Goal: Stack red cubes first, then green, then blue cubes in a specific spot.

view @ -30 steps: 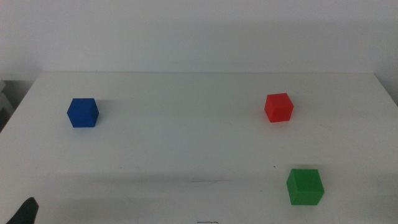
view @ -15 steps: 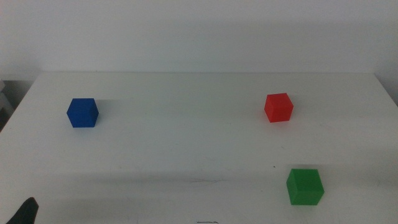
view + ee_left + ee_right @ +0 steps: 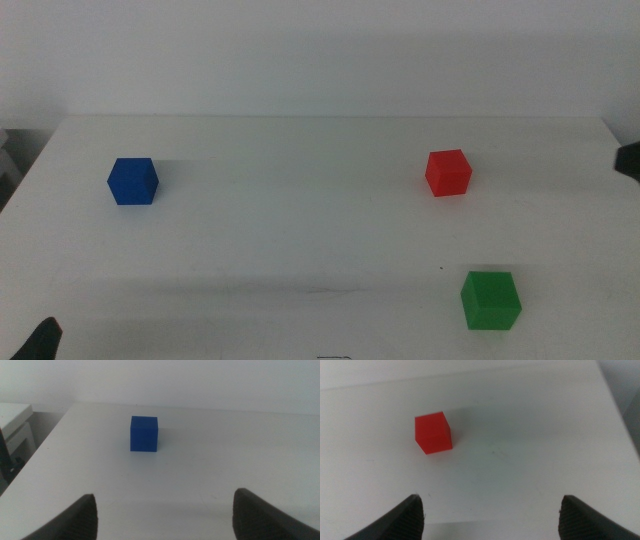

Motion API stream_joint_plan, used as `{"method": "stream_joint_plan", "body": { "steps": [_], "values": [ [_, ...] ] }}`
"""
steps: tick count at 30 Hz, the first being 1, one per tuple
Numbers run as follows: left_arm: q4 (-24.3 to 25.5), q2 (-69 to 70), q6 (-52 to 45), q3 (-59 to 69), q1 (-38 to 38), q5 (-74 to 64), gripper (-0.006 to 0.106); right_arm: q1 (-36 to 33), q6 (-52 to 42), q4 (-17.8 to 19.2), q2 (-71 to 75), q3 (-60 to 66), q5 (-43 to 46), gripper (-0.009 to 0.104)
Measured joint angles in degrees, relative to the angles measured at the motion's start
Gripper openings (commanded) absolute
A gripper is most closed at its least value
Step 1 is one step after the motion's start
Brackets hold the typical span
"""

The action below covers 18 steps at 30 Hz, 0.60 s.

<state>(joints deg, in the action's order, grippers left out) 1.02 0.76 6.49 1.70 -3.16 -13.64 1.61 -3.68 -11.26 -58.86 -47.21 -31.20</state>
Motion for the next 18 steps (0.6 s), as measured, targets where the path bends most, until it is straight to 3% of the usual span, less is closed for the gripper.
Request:
{"method": "stream_joint_plan", "body": {
  "steps": [7,11,14,18],
  "values": [
    [0.0,0.0,0.0,0.0,0.0,0.0,0.091,-0.1,-0.1,-4.3,-9.6,-1.3,0.6,0.092],
    [0.0,0.0,0.0,0.0,0.0,0.0,0.091,-1.1,-1.2,-5.1,-14.5,-4.9,-3.3,0.092],
    [0.0,0.0,0.0,0.0,0.0,0.0,0.091,-4.3,-1.3,-4.2,-19.7,-10.3,-6.0,0.092],
    [0.0,0.0,0.0,0.0,0.0,0.0,0.091,-9.7,0.1,0.5,-27.8,-18.4,-7.3,0.092]
  ]
}}
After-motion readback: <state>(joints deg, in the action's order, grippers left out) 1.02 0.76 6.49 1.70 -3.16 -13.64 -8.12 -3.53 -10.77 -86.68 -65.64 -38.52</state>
